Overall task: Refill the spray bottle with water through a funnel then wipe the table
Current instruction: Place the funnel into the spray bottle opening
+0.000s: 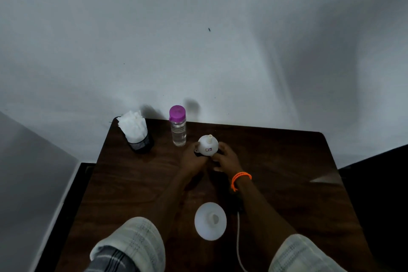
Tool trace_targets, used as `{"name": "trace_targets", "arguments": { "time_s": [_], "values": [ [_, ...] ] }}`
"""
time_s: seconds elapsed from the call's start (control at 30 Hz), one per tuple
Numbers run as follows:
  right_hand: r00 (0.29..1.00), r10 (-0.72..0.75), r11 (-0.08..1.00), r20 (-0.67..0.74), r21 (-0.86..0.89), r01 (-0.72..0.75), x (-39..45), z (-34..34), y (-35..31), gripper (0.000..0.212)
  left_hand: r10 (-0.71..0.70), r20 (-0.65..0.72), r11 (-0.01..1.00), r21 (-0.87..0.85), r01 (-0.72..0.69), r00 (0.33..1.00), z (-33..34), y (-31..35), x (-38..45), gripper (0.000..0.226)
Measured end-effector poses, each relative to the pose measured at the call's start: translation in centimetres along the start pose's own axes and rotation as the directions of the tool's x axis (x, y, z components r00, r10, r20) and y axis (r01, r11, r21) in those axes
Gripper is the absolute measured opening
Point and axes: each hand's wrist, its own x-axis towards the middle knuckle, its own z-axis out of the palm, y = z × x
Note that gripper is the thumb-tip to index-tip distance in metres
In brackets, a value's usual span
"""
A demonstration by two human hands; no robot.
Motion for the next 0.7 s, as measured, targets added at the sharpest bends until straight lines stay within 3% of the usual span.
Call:
{"name": "trace_targets", "arguments": {
  "time_s": [0.3, 0.5, 0.7],
  "values": [
    [0.994, -0.076, 0.971, -0.081, 0.219, 0.092, -7.5, -1.3, -1.4, 0.048, 0.134, -0.220, 0.989, -0.026, -0.143, 0.966, -0.9, 2.2, -5.7, 0.030],
    [0.996, -0.039, 0.935, -0.084, 0.349, 0.066, -13.8, -2.0, -2.8, 0.049, 0.225, -0.243, 0.973, 0.010, -0.229, 0.944, -3.1, 4.8, -10.5, 0.024],
    [0.992, -0.038, 0.925, -0.116, 0.372, 0.079, -18.9, -2.6, -4.2, 0.027, 0.276, -0.230, 0.960, 0.016, -0.280, 0.933, -5.1, 5.6, -14.4, 0.024]
  ]
}}
